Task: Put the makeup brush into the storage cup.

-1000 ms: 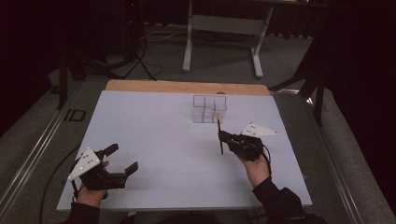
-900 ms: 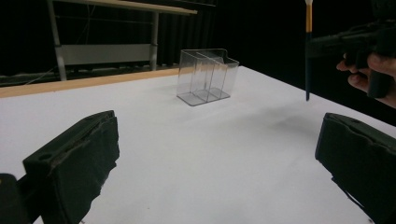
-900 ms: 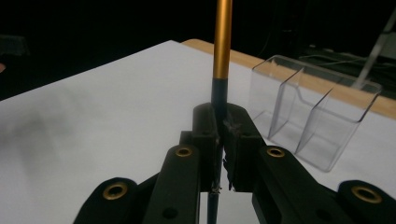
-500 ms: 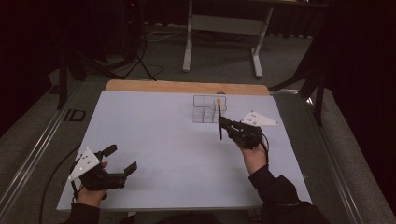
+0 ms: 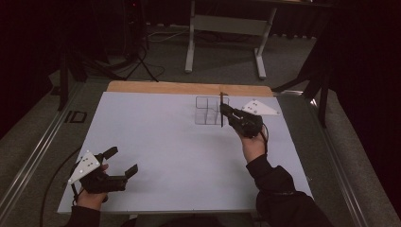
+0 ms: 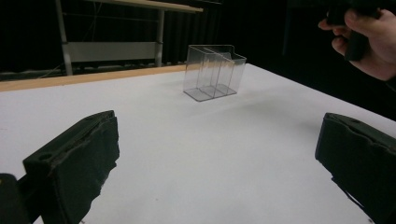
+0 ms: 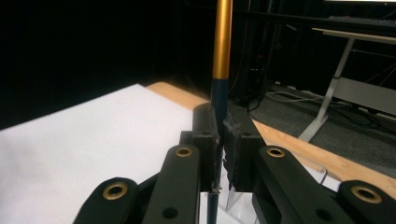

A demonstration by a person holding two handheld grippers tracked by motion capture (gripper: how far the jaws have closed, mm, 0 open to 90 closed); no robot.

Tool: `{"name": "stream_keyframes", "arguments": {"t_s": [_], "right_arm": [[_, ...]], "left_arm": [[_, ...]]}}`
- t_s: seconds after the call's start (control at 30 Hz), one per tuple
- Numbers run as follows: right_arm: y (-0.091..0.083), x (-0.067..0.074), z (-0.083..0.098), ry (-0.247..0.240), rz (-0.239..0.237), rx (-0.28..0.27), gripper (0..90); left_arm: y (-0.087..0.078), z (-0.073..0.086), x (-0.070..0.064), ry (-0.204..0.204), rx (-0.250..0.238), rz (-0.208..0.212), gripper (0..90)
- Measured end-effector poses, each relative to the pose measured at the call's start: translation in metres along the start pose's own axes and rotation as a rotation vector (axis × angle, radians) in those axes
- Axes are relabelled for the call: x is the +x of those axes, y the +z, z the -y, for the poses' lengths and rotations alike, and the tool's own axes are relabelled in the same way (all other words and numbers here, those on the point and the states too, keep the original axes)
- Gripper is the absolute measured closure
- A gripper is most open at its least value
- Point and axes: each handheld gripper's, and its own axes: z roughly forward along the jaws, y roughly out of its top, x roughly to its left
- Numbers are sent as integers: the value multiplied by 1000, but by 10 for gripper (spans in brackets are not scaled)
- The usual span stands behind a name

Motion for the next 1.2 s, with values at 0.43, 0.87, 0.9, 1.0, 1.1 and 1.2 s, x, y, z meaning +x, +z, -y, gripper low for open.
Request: {"name": "stream_keyframes", "arguments": {"t_s": [0.43, 0.87, 0.9, 1.0, 1.1, 1.2], "right_arm": [[22, -20, -24, 27, 44, -40, 836], [44, -28, -40, 20, 83, -53, 836], [46, -29, -42, 19, 87, -52, 836], [49, -30, -45, 30, 94, -56, 836], [56, -33, -51, 43, 129, -54, 836], [62, -34, -56, 47, 151, -47, 836]], "left_arm": [[-1, 1, 1, 2, -3, 0, 0], [-2, 1, 1, -1, 0, 3, 0], [-2, 1, 1, 0, 1, 3, 0], [-2, 2, 0, 3, 1, 2, 0], [-2, 2, 0, 4, 1, 3, 0], [-2, 2, 0, 3, 1, 4, 0]]}}
